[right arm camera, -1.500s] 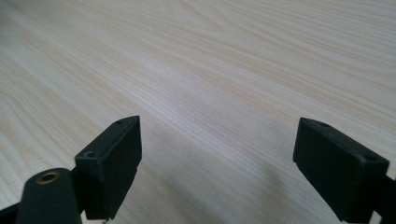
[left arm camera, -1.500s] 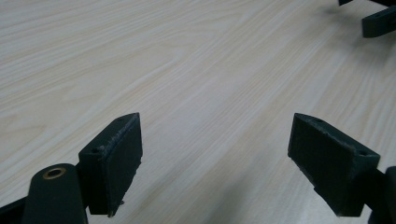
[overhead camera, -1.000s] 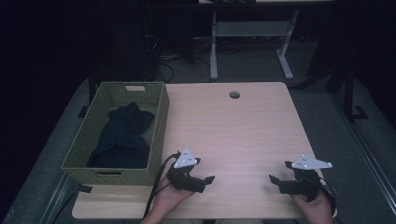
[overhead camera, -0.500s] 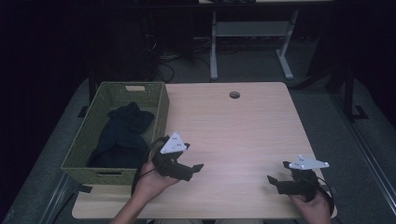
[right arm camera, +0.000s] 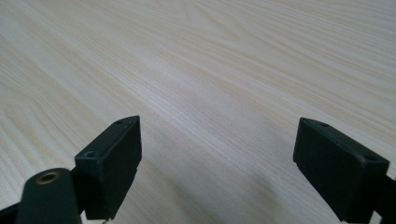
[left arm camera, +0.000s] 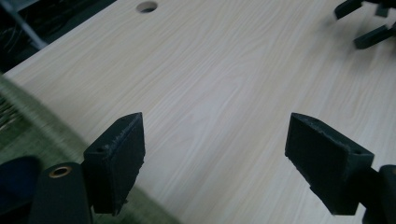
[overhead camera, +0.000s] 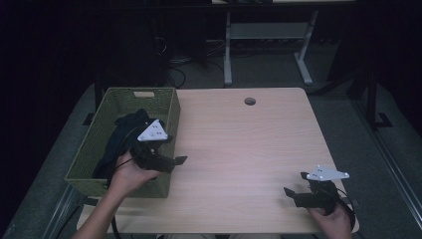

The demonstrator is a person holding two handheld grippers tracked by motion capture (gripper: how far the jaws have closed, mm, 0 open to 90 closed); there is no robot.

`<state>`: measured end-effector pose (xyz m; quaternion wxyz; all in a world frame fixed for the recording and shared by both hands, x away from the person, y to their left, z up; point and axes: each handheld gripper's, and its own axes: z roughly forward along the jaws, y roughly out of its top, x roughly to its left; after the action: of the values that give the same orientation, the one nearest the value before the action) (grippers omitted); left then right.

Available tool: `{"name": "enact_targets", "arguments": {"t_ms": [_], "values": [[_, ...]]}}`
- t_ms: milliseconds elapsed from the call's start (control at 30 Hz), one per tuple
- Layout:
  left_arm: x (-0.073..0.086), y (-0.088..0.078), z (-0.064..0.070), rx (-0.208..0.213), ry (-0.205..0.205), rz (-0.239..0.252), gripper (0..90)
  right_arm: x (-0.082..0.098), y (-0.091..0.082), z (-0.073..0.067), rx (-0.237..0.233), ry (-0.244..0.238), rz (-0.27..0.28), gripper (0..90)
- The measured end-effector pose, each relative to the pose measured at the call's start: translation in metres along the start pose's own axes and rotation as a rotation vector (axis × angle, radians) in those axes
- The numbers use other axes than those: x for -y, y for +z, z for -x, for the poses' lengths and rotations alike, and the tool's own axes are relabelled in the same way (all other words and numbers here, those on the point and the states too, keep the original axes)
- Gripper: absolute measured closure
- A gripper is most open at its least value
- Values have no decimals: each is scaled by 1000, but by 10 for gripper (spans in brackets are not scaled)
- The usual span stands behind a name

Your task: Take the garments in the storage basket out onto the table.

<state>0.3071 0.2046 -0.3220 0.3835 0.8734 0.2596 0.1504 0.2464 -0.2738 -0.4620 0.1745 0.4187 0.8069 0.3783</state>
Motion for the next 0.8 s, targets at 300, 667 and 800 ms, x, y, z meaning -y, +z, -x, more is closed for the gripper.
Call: {"name": "enact_targets", "arguments": {"t_ms": [300,667,800], "values": [[12,-22,-29,-66,-35,-35,204,-2,1,-2,-2,-10,0,151],[30,-28,-62,-118,-109,-81,215,-2,1,-3,-7,-13,-3,152],[38,-29,-72,-130,-140,-83,214,-3,1,-4,-8,-15,-1,151]]}}
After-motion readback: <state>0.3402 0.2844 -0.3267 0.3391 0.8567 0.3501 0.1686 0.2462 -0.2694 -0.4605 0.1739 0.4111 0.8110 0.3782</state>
